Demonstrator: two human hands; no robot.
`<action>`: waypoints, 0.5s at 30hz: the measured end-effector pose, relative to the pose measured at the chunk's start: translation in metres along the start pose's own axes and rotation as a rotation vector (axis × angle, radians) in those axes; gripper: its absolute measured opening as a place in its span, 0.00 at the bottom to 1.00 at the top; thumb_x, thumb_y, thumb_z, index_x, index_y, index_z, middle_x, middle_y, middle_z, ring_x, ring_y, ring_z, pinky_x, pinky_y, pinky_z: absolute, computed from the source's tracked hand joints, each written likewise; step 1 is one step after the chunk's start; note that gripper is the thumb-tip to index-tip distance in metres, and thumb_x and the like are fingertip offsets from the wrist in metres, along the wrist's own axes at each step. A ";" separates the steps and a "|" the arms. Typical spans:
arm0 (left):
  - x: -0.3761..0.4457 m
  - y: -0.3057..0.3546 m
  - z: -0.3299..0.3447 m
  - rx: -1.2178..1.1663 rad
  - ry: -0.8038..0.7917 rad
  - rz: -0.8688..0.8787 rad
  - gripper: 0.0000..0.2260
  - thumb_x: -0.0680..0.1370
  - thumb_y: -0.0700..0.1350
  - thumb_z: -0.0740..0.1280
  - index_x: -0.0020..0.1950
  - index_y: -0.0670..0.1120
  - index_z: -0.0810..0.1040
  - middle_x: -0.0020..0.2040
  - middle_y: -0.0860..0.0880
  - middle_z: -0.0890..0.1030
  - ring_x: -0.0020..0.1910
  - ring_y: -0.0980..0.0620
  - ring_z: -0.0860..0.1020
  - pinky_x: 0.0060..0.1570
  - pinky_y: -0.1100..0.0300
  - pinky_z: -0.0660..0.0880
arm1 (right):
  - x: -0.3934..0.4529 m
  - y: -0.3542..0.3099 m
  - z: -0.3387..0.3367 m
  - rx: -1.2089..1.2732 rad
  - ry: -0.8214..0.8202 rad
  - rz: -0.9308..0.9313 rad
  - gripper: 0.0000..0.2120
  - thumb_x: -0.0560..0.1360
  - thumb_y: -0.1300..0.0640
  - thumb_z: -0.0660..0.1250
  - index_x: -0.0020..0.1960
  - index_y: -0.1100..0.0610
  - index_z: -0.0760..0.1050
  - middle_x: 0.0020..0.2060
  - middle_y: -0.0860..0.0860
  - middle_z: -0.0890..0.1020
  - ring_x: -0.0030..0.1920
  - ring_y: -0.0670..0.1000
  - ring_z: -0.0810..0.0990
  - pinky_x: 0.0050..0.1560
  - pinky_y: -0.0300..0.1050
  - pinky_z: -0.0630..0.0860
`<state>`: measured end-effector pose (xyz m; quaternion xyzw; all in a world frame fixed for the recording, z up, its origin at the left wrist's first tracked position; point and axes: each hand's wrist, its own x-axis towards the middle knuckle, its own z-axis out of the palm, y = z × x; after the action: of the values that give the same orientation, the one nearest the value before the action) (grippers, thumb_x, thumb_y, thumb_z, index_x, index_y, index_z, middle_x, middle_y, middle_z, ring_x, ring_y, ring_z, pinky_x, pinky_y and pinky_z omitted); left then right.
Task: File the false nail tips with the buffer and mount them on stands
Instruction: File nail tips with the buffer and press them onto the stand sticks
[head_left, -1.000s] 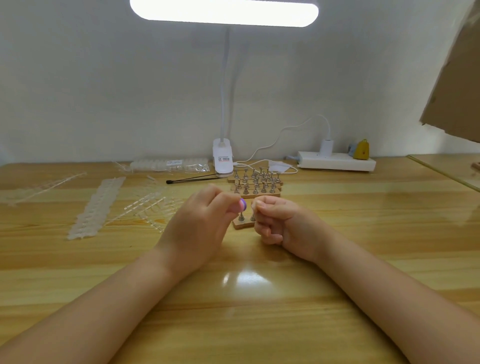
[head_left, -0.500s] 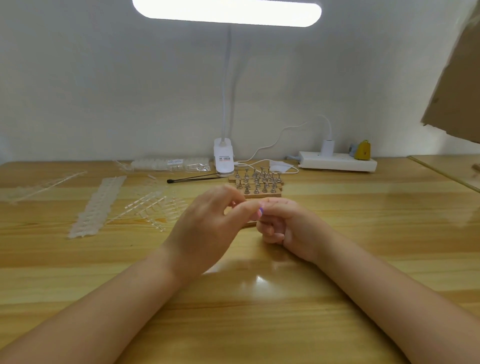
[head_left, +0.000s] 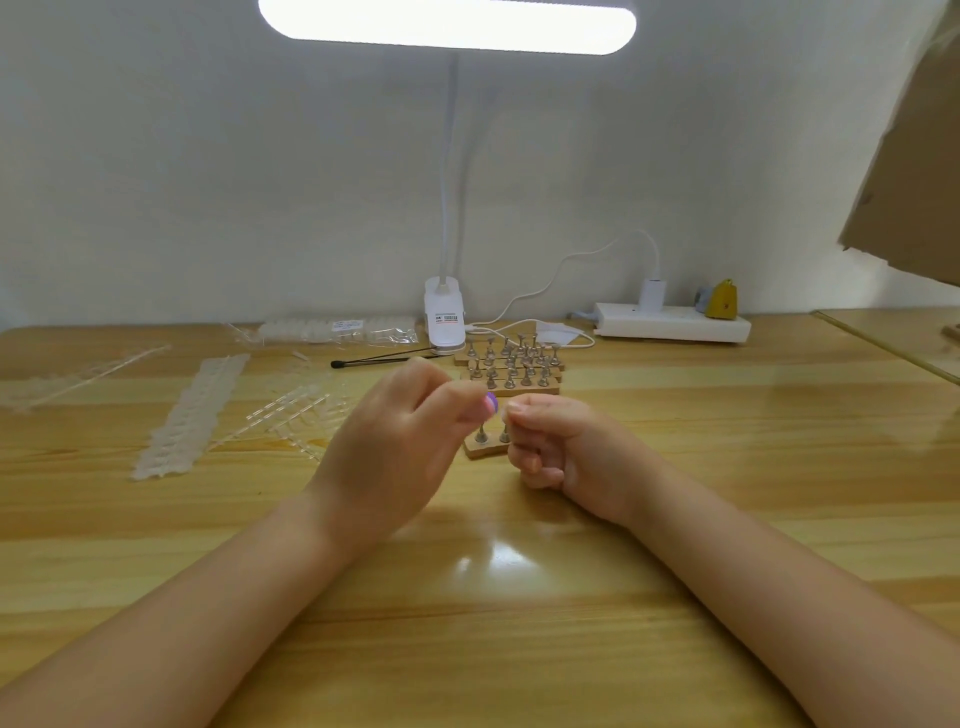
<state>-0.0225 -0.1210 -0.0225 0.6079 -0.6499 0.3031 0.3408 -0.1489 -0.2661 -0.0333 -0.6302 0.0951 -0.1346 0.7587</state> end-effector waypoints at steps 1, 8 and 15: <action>-0.001 0.003 0.003 -0.040 -0.001 0.061 0.06 0.77 0.41 0.68 0.53 0.42 0.81 0.42 0.43 0.78 0.38 0.46 0.77 0.39 0.53 0.76 | 0.000 0.001 0.000 0.002 0.001 -0.014 0.06 0.73 0.58 0.66 0.38 0.53 0.78 0.30 0.49 0.67 0.28 0.45 0.68 0.24 0.35 0.57; -0.006 -0.008 0.006 -0.003 -0.095 -0.044 0.07 0.75 0.39 0.70 0.52 0.40 0.82 0.44 0.43 0.78 0.40 0.45 0.77 0.37 0.48 0.77 | -0.001 0.000 -0.001 0.046 0.010 -0.004 0.07 0.74 0.58 0.66 0.37 0.53 0.77 0.31 0.50 0.65 0.28 0.46 0.69 0.23 0.34 0.59; -0.004 0.005 0.012 -0.221 -0.094 -0.090 0.11 0.79 0.41 0.65 0.60 0.40 0.78 0.51 0.44 0.80 0.48 0.50 0.79 0.50 0.59 0.76 | -0.003 0.000 0.000 0.057 0.042 -0.062 0.03 0.72 0.58 0.64 0.44 0.56 0.71 0.29 0.49 0.69 0.27 0.45 0.68 0.24 0.35 0.57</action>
<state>-0.0284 -0.1284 -0.0328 0.6086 -0.6667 0.1853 0.3883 -0.1514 -0.2648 -0.0337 -0.6079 0.0876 -0.1738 0.7698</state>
